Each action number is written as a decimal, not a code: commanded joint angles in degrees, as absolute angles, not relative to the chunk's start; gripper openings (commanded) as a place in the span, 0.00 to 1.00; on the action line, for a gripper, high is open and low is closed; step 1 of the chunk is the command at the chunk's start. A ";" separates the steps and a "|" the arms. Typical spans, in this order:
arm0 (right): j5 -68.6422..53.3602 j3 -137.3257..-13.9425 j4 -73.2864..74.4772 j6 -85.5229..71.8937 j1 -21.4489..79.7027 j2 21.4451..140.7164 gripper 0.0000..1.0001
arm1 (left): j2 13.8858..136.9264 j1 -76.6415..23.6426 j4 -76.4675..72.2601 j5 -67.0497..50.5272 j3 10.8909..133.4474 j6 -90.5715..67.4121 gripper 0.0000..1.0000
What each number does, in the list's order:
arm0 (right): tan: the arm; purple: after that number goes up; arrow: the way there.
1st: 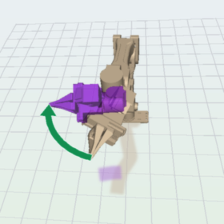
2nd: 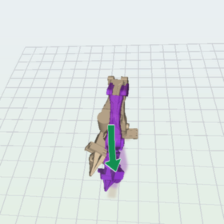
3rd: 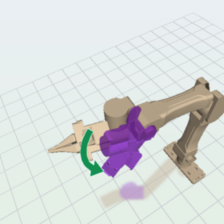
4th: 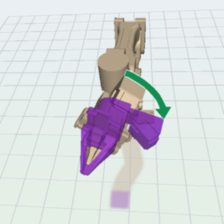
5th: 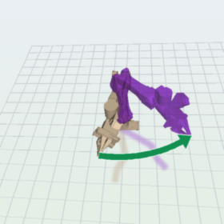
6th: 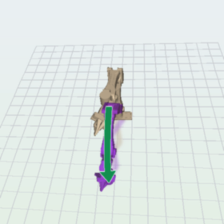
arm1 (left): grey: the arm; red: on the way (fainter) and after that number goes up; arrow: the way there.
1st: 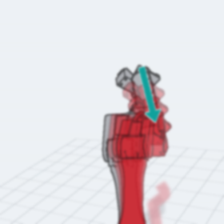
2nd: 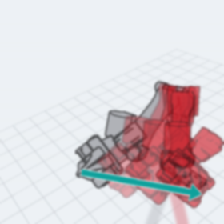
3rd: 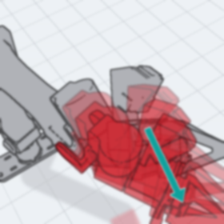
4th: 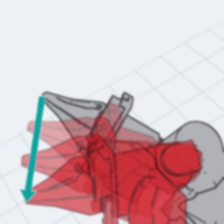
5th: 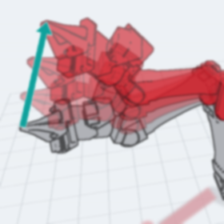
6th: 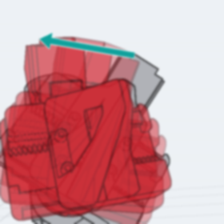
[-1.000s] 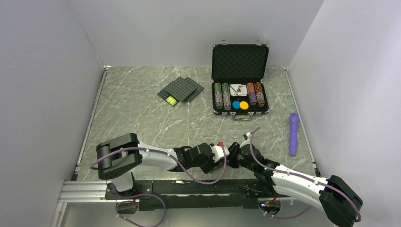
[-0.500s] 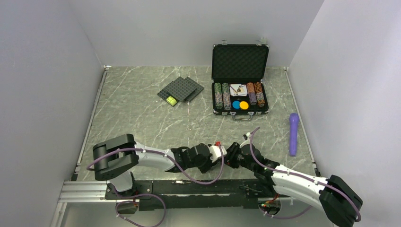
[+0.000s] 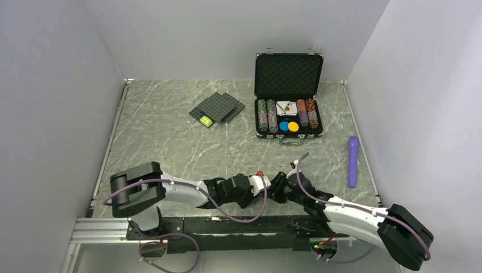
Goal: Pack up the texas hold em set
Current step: Pick up the poker chip from the center of the board.
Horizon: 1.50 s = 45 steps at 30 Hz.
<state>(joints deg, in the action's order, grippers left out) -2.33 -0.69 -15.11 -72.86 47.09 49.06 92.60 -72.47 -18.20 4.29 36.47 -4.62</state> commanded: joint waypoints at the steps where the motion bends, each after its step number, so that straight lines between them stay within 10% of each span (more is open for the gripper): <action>1: -3.15 1.25 -17.38 -72.49 47.52 49.95 0.38 | 92.46 -71.85 -12.73 2.50 32.79 -8.46 0.29; 35: -10.46 -1.26 -40.79 -77.09 49.48 76.63 0.38 | 89.61 -66.45 -24.68 -4.00 25.83 -17.06 0.22; 45: -9.18 -0.46 -49.11 -77.49 49.68 81.53 0.11 | 89.52 -66.45 -25.88 -5.64 25.98 -16.36 0.25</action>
<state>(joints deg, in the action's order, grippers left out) -10.39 -1.23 -47.44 -78.17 48.86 79.61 88.33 -66.17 -29.47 -2.37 27.09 -15.84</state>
